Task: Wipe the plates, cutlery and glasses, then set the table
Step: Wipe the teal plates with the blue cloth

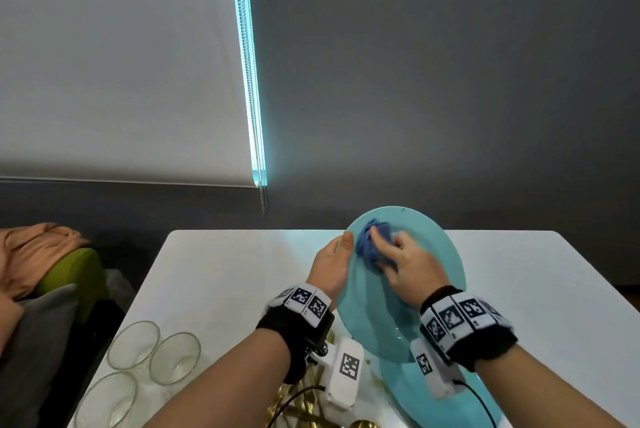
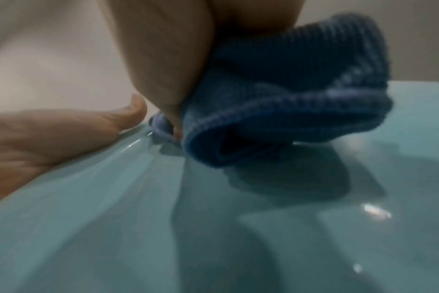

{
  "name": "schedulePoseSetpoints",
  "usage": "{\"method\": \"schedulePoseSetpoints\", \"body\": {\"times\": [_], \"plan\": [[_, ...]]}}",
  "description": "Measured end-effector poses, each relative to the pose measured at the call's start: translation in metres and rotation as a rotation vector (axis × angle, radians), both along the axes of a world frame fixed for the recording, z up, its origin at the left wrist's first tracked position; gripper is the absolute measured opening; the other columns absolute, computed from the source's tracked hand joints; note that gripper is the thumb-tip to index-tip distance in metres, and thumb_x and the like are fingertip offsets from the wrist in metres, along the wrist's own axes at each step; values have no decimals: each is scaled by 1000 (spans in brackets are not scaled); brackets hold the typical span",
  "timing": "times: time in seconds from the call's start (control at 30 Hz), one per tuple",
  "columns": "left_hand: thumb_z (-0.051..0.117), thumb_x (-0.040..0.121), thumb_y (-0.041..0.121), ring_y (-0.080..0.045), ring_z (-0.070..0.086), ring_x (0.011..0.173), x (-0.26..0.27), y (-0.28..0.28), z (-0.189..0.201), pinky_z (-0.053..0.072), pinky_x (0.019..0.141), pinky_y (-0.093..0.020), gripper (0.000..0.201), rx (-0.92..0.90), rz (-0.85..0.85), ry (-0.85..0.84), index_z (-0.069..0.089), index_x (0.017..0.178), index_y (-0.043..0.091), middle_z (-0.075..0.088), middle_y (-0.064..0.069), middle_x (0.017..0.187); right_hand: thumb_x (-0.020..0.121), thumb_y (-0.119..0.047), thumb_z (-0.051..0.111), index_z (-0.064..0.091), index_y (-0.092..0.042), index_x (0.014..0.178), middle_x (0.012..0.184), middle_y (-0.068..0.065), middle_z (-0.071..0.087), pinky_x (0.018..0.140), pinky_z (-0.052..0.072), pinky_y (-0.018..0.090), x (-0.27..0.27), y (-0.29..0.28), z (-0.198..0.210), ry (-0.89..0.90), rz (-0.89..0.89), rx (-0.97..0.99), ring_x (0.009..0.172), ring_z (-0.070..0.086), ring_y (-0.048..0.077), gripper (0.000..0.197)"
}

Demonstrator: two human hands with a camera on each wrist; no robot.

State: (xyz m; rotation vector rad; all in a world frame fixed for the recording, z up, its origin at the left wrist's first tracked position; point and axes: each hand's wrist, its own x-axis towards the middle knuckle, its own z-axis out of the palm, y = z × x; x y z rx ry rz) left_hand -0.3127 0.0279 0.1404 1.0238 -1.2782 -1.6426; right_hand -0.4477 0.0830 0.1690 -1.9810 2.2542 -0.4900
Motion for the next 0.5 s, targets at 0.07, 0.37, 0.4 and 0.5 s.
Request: {"method": "schedulePoseSetpoints", "body": {"times": [0.07, 0.37, 0.4, 0.5], "plan": [[40, 94, 48, -33, 65, 103, 0, 2, -1, 51, 93, -50, 39, 9, 6, 15, 67, 94, 21, 70, -13, 108, 89, -26, 53, 42, -44, 135, 109, 5, 53, 76, 49, 36, -13, 3, -1, 55, 0, -2, 93, 59, 31, 50], [38, 81, 60, -33, 64, 106, -34, 28, 4, 51, 94, -49, 49, -8, -3, 19, 66, 96, 22, 69, -14, 109, 90, -22, 51, 35, -36, 141, 115, 9, 52, 80, 47, 40, -29, 9, -8, -93, -66, -112, 101, 56, 33, 55], [38, 80, 61, -32, 64, 106, -37, 31, 3, 51, 94, -48, 50, -2, -2, 19, 65, 96, 22, 69, -13, 109, 90, -23, 51, 36, -39, 140, 114, 8, 53, 80, 48, 39, -40, 10, -7, -93, -59, -114, 100, 57, 32, 54], [35, 83, 60, -29, 65, 104, -51, 38, 3, 52, 93, -46, 47, -9, -19, 24, 65, 94, 26, 70, -8, 107, 92, -19, 46, 31, -36, 143, 116, 13, 48, 80, 44, 37, -81, 8, 7, -155, -384, -97, 102, 55, 34, 56]]}}
